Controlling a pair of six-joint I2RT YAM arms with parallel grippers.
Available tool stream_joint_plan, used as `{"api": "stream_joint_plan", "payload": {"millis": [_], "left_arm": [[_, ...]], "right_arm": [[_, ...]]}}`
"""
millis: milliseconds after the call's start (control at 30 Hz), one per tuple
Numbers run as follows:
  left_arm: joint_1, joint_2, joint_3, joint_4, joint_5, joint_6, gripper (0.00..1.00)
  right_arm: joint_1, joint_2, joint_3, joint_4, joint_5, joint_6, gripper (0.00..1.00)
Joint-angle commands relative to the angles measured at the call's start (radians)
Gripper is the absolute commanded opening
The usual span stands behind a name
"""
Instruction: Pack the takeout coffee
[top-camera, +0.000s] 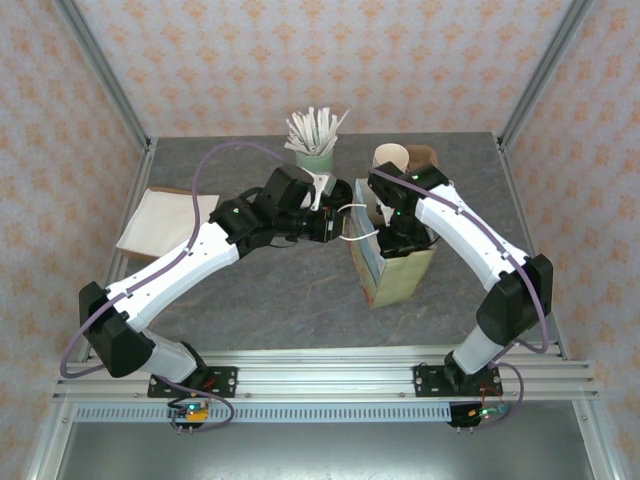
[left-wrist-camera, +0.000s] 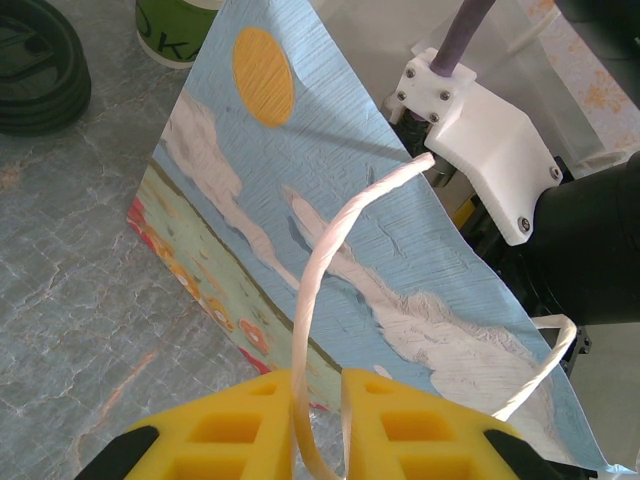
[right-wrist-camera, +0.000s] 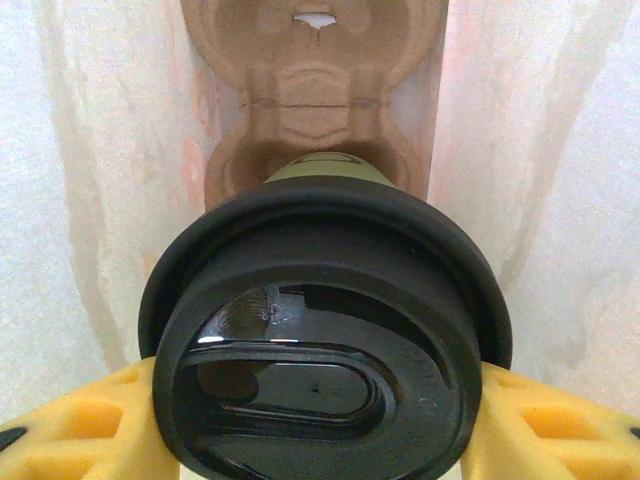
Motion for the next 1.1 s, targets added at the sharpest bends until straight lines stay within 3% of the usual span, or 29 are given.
{"api": "stream_joint_plan", "payload": {"millis": [0, 1067], "left_arm": [[-0.014, -0.021, 0.0, -0.011, -0.016, 0.011, 0.19], [-0.014, -0.033, 0.008, -0.013, -0.015, 0.01, 0.19]], "right_arm": [[0.006, 0.022, -0.013, -0.011, 0.008, 0.014, 0.47], [-0.017, 0.034, -0.102, 0.049, 0.041, -0.009, 0.47]]}}
